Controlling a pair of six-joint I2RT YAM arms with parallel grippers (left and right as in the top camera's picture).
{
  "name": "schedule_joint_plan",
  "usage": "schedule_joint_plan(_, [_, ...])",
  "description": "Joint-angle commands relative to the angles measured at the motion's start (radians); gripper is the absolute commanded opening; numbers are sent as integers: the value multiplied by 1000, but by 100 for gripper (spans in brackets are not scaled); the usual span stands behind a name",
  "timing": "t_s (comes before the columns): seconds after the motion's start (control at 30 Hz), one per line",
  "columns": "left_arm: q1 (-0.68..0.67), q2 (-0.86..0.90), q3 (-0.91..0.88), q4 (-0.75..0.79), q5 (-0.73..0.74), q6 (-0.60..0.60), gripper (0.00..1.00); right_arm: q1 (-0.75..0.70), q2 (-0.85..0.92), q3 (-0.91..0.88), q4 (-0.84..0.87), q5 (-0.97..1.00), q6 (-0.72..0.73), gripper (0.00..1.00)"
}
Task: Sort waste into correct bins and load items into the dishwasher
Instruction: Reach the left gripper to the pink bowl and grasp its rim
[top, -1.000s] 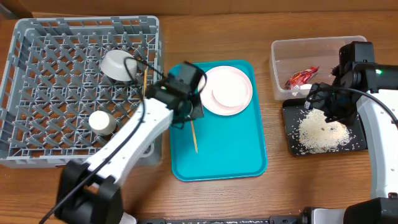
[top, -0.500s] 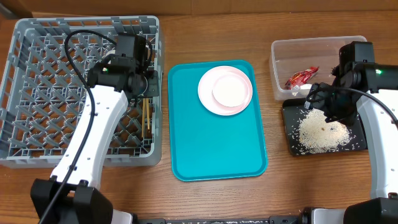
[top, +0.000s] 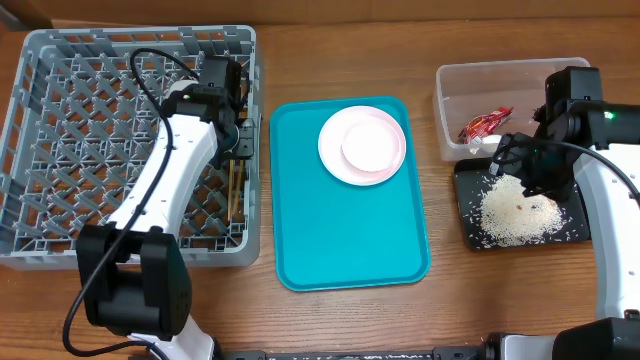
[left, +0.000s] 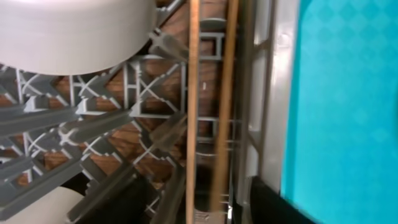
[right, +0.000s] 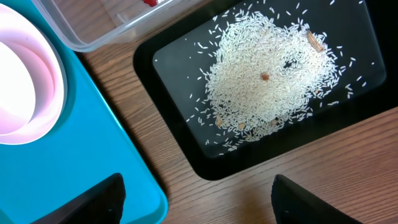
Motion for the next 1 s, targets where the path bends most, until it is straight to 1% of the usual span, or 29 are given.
schedule_joint_plan(0.0, [10,6,40,-14,-15,6,61,-5,-8,11,4,9,-3,77])
schedule_joint_plan(0.13, [8,-8,103,-80,9,-20,64,-5,-8,11,5,9,-3,77])
schedule_joint_plan(0.23, [-7,-21,169,-122,113,-19,64,-5,-8,11,5,9,-3,77])
schedule_joint_plan(0.27, [-28,-27,201,-125,177,-19,64,-5,-8,11,5,10,-3,77])
schedule_joint_plan(0.33, [-62,-29,225,-113,245,-19,65,-5,-8,11,5,9,-3,78])
schedule_joint_plan(0.37, [-89,-29,233,-101,268,-19,66,-5,-8,11,5,9,-3,77])
schedule_joint_plan(0.43, [-139,-29,232,-77,265,-10,69,-5,-8,11,6,10,-3,77])
schedule_joint_plan(0.5, [-190,-22,232,-51,251,24,73,-5,-8,11,6,10,-3,77])
schedule_joint_plan(0.57, [-268,-1,231,-3,249,88,77,-5,-8,11,-3,10,-3,77])
schedule_joint_plan(0.63, [-319,17,230,32,249,133,80,-5,-8,11,-11,11,-2,76])
schedule_joint_plan(0.73, [-396,64,230,95,249,211,81,-5,-8,11,-22,29,5,77])
schedule_joint_plan(0.97, [-471,187,230,182,250,308,84,-5,-8,11,-23,29,5,79])
